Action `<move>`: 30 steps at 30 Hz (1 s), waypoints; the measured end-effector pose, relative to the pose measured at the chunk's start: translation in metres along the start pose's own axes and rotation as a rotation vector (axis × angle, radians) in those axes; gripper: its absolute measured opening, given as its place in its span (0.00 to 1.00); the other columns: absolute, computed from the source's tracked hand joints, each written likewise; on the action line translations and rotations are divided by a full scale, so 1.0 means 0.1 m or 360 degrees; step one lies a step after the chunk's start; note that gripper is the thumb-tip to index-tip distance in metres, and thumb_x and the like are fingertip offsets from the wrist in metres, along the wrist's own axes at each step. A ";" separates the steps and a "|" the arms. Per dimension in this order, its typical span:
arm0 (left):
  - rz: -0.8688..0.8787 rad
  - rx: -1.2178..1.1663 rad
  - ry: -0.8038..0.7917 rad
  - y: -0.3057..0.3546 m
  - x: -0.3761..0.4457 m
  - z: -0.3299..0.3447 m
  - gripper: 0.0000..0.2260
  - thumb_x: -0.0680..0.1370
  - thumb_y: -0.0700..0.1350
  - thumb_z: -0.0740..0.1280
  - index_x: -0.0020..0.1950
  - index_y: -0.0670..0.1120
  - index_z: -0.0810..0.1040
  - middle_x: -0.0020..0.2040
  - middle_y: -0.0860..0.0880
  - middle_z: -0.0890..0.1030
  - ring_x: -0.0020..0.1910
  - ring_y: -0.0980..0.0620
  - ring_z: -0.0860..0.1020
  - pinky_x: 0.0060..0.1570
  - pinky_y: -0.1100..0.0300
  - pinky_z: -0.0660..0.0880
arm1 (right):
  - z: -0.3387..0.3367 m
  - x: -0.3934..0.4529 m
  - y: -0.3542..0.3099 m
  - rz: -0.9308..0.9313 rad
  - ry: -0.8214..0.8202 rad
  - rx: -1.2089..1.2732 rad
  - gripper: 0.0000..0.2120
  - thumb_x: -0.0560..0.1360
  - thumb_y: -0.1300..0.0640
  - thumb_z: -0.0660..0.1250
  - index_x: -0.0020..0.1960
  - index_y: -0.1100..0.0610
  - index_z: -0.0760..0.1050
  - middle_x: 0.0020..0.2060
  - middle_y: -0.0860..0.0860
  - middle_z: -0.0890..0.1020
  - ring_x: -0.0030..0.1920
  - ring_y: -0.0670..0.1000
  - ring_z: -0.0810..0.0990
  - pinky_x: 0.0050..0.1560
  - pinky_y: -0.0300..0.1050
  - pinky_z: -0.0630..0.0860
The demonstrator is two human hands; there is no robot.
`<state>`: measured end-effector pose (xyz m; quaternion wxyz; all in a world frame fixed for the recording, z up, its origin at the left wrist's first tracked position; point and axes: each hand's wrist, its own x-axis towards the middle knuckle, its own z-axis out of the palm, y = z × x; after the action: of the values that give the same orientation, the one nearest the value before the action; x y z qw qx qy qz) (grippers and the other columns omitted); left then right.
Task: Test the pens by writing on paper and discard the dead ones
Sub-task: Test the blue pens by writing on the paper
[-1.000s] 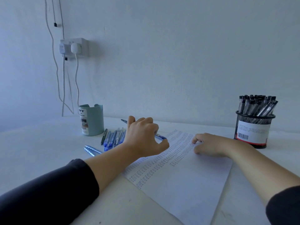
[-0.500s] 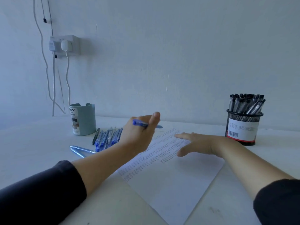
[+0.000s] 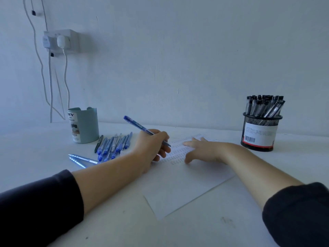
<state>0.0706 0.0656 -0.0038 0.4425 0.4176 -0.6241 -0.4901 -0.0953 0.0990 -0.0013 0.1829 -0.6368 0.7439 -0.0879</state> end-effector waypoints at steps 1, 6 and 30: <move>-0.0009 0.0037 -0.0013 0.00 0.00 0.00 0.07 0.75 0.37 0.63 0.37 0.41 0.75 0.29 0.43 0.78 0.23 0.51 0.70 0.24 0.65 0.63 | 0.00 -0.01 -0.03 -0.0024 -0.0044 0.0031 0.35 0.73 0.43 0.64 0.76 0.39 0.52 0.78 0.46 0.44 0.76 0.49 0.36 0.74 0.59 0.40; -0.0002 0.0251 -0.0046 -0.01 -0.02 0.01 0.06 0.71 0.35 0.65 0.36 0.42 0.72 0.29 0.44 0.78 0.22 0.52 0.68 0.25 0.64 0.62 | 0.02 -0.08 -0.11 0.0017 -0.0180 0.0029 0.36 0.71 0.39 0.66 0.74 0.32 0.52 0.77 0.43 0.43 0.77 0.50 0.40 0.72 0.56 0.44; 0.0165 0.0788 0.0007 -0.08 0.00 0.05 0.07 0.69 0.38 0.66 0.30 0.42 0.75 0.23 0.48 0.76 0.23 0.53 0.69 0.26 0.67 0.66 | 0.01 -0.17 -0.19 -0.0061 -0.0165 0.0098 0.33 0.75 0.46 0.66 0.76 0.41 0.55 0.76 0.47 0.56 0.75 0.50 0.55 0.69 0.46 0.55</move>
<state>0.0670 0.0659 -0.0120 0.3528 0.4818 -0.7447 -0.2980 -0.0758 0.1123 0.0071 0.2389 -0.6487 0.7180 -0.0813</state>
